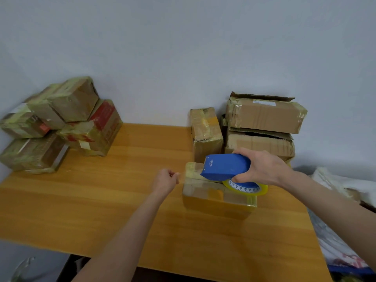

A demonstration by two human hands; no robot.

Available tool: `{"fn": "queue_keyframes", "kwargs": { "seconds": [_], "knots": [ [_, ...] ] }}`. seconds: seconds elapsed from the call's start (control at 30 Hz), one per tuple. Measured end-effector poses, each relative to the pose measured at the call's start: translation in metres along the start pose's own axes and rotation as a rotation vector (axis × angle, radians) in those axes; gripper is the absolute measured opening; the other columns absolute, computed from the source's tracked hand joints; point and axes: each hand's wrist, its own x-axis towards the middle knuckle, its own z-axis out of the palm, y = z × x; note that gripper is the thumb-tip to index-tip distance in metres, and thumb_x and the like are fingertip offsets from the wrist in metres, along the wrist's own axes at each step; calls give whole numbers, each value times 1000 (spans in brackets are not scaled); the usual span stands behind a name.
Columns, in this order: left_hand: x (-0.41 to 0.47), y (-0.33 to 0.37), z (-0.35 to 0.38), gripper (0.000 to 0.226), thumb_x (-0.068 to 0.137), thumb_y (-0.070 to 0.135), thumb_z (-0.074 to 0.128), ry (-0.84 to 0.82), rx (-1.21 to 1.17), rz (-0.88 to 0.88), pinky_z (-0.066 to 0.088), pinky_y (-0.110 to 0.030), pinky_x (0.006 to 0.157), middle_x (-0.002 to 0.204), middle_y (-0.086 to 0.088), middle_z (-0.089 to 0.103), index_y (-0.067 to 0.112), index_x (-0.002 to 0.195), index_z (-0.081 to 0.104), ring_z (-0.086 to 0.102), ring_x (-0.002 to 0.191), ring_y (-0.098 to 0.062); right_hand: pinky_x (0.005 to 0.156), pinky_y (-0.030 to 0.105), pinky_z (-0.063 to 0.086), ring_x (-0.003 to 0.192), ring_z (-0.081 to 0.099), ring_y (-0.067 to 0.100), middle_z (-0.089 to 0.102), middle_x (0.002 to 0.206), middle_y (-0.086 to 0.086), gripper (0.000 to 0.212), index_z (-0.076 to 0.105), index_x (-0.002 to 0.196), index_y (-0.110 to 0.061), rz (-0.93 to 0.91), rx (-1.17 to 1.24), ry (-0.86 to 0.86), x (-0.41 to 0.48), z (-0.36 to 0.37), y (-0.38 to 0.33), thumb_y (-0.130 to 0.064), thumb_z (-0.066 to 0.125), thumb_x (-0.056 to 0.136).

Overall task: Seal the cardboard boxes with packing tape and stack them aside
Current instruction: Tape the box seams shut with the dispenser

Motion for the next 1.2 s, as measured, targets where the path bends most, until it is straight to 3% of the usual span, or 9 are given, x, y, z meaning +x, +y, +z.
{"fn": "queue_keyframes", "kwargs": {
  "seconds": [0.13, 0.2, 0.27, 0.33, 0.37, 0.47, 0.6, 1.0, 1.2],
  "knots": [
    [-4, -3, 20, 17, 97, 33, 51, -62, -77, -28, 47, -33, 60, 85, -3, 65, 18, 100, 60, 49, 58, -13, 69, 28, 51, 85, 58, 13, 59, 104, -10, 66, 43, 128, -36, 8, 1, 10, 1, 3, -1, -58, 71, 73],
    [-9, -4, 16, 42, 97, 38, 51, -96, -25, -63, 53, -34, 65, 118, -10, 57, 23, 136, 46, 57, 77, -18, 71, 28, 52, 86, 59, 13, 59, 105, -9, 67, 43, 129, -35, 9, -7, 13, 2, 4, -3, -58, 71, 73],
    [-16, -6, 9, 57, 98, 34, 51, 41, 137, 81, 50, -34, 89, 145, -9, 38, 21, 149, 29, 55, 112, -23, 73, 28, 52, 86, 59, 13, 60, 106, -8, 68, 42, 130, -34, 1, -11, 17, 4, 6, -4, -59, 70, 74],
    [-30, 3, 7, 56, 100, 29, 45, 115, 178, 421, 33, -30, 108, 155, -3, 28, 17, 151, 24, 35, 137, -18, 73, 28, 51, 87, 58, 13, 59, 106, -8, 70, 42, 132, -34, -1, -3, 25, 6, 6, -3, -61, 70, 74],
    [-37, 10, 9, 57, 101, 32, 40, 40, 229, 564, 23, -30, 115, 159, 0, 18, 17, 152, 19, 20, 145, -16, 74, 28, 51, 87, 57, 13, 58, 106, -9, 71, 41, 133, -34, -5, 2, 23, 7, 6, -2, -62, 69, 73],
    [-50, 14, 27, 73, 97, 56, 20, -162, 557, 733, -2, -31, 121, 160, 0, -10, 16, 153, -5, -11, 147, -14, 76, 28, 51, 91, 57, 12, 57, 108, -11, 75, 40, 135, -35, -57, 3, -28, 7, 0, 0, -66, 68, 73],
    [-45, 8, 29, 88, 85, 70, 4, -165, 775, 748, -10, -32, 119, 159, -4, -15, 15, 150, -15, -18, 145, -16, 80, 33, 52, 94, 56, 13, 55, 108, -13, 74, 37, 139, -39, -81, -37, -63, 7, -7, 3, -59, 69, 75],
    [-51, 16, 28, 74, 96, 58, 18, -148, 894, 730, -6, -34, 121, 150, -3, -27, 15, 141, -23, -24, 141, -14, 84, 41, 54, 95, 57, 13, 57, 107, -15, 63, 41, 129, -48, 3, 8, -122, -10, -21, 36, -48, 71, 74],
    [-40, 0, 7, 92, 67, 69, -20, -153, 884, 734, -16, -28, 111, 151, -2, -26, 17, 142, -22, -20, 144, -15, 82, 38, 53, 97, 57, 14, 57, 111, -16, 70, 41, 133, -44, -18, 64, -67, -6, -10, 14, -61, 71, 71]
  ]
}}
